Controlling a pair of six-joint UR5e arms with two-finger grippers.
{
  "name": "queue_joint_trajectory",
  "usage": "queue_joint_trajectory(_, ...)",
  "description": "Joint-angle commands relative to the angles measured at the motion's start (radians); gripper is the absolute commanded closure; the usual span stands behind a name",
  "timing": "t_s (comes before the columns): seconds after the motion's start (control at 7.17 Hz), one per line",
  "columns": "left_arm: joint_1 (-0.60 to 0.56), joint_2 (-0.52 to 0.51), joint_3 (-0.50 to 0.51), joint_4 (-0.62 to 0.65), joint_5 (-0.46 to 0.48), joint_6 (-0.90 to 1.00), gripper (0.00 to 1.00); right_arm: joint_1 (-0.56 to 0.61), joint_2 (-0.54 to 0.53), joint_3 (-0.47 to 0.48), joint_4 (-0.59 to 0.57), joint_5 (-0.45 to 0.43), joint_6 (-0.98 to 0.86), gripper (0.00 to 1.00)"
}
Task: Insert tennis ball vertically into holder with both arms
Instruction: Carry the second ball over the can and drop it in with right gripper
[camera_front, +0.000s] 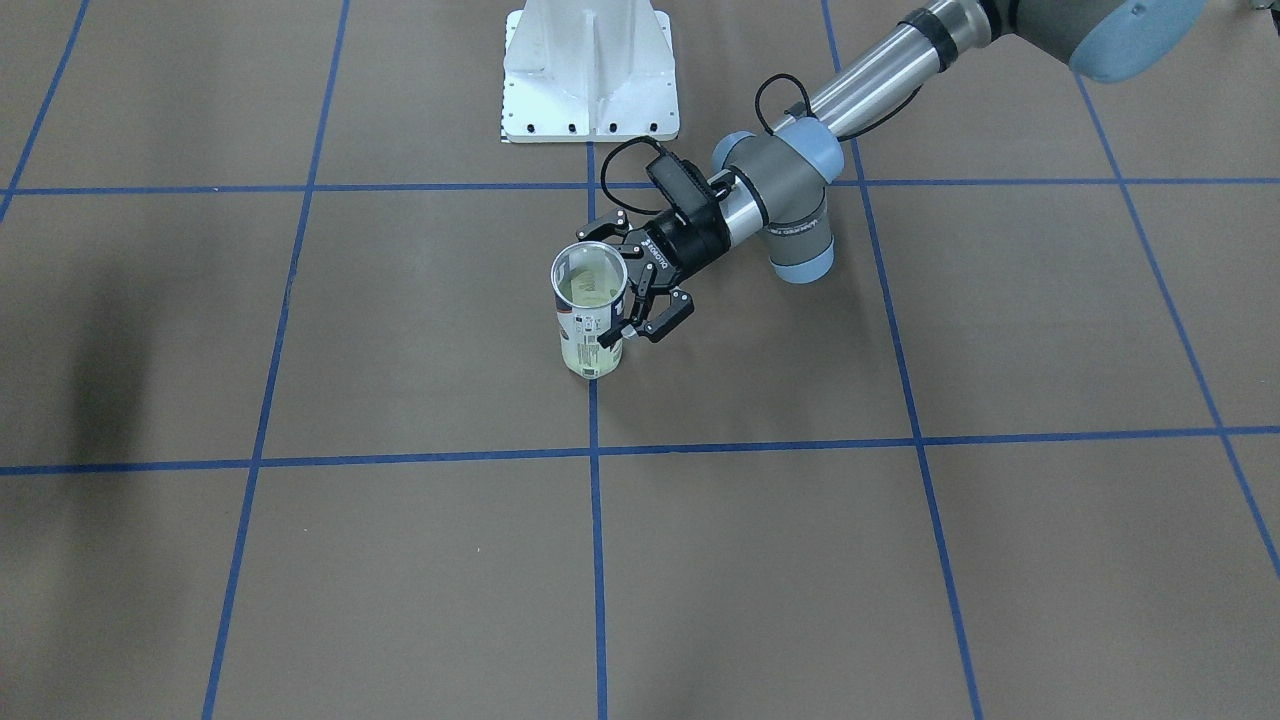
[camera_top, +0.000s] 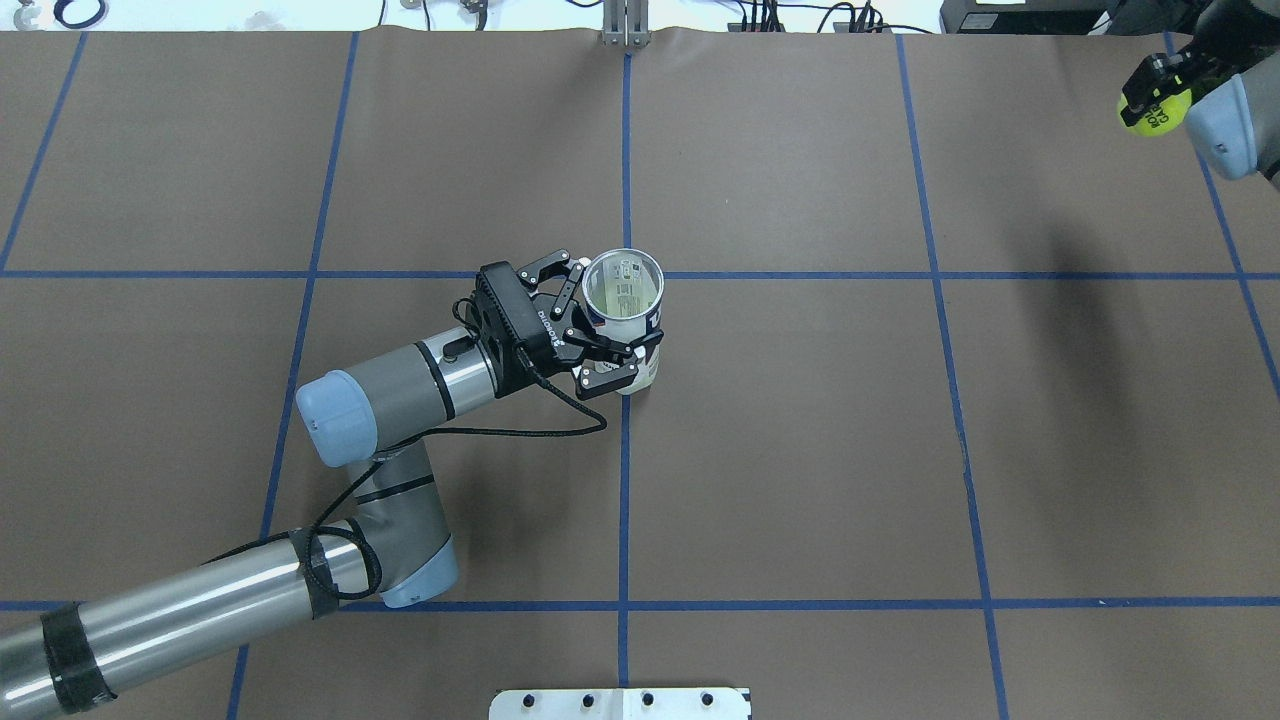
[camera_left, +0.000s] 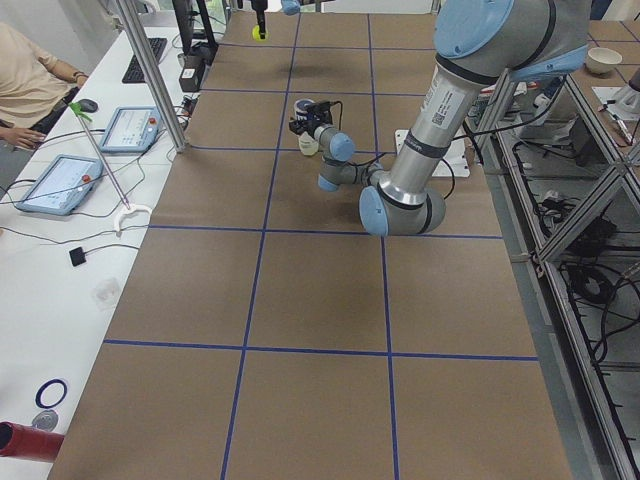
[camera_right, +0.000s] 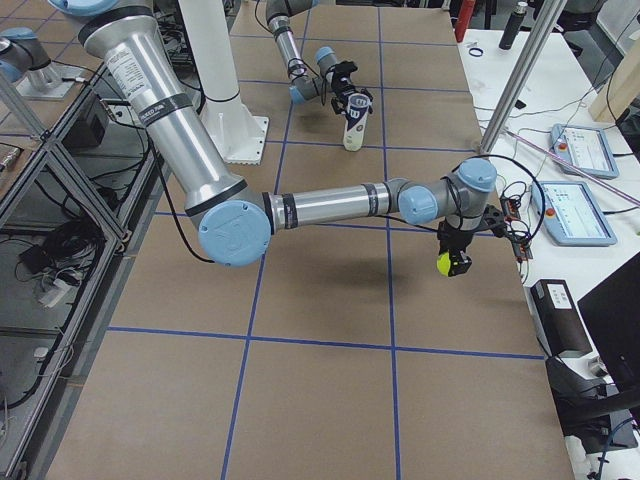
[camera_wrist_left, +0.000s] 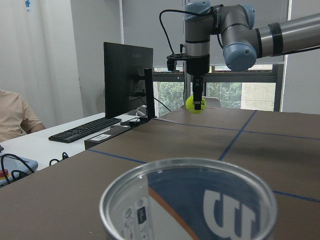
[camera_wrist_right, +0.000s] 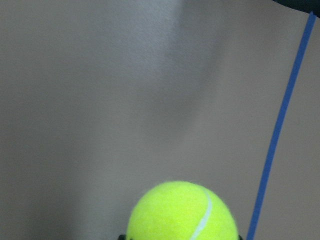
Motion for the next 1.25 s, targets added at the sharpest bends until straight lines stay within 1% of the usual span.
queue_joint_trajectory(0.0, 0.003, -0.004, 0.0, 0.003, 0.0, 0.0, 0.01, -0.02, 0.001, 0.14, -0.033, 0.091, 0.199, 1.0)
queue_joint_trajectory(0.14, 0.003, -0.004, 0.0, 0.003, 0.002, 0.0, 0.01, -0.041, 0.001, 0.217, -0.033, 0.134, 0.326, 1.0)
queue_joint_trajectory(0.42, 0.003, -0.007, 0.0, 0.004, 0.002, 0.0, 0.01, -0.162, 0.004, 0.381, -0.029, 0.13, 0.639, 1.0)
queue_joint_trajectory(0.56, 0.003, -0.007, 0.0, 0.004, 0.002, 0.0, 0.01, -0.22, 0.03, 0.455, -0.032, 0.09, 0.773, 0.99)
queue_joint_trajectory(0.7, 0.003, -0.006, 0.0, 0.004, 0.002, 0.0, 0.01, -0.311, 0.036, 0.527, -0.033, 0.006, 0.92, 0.99)
queue_joint_trajectory(0.84, 0.003, -0.004, 0.002, 0.003, 0.002, 0.0, 0.01, -0.386, 0.065, 0.57, -0.053, -0.063, 1.035, 0.99)
queue_joint_trajectory(0.98, 0.003, -0.003, 0.002, 0.004, 0.002, 0.0, 0.01, -0.449, 0.135, 0.589, -0.146, -0.12, 1.091, 1.0)
queue_joint_trajectory(1.12, 0.005, -0.003, 0.002, 0.003, 0.002, -0.002, 0.01, -0.53, 0.228, 0.606, -0.289, -0.219, 1.116, 0.99)
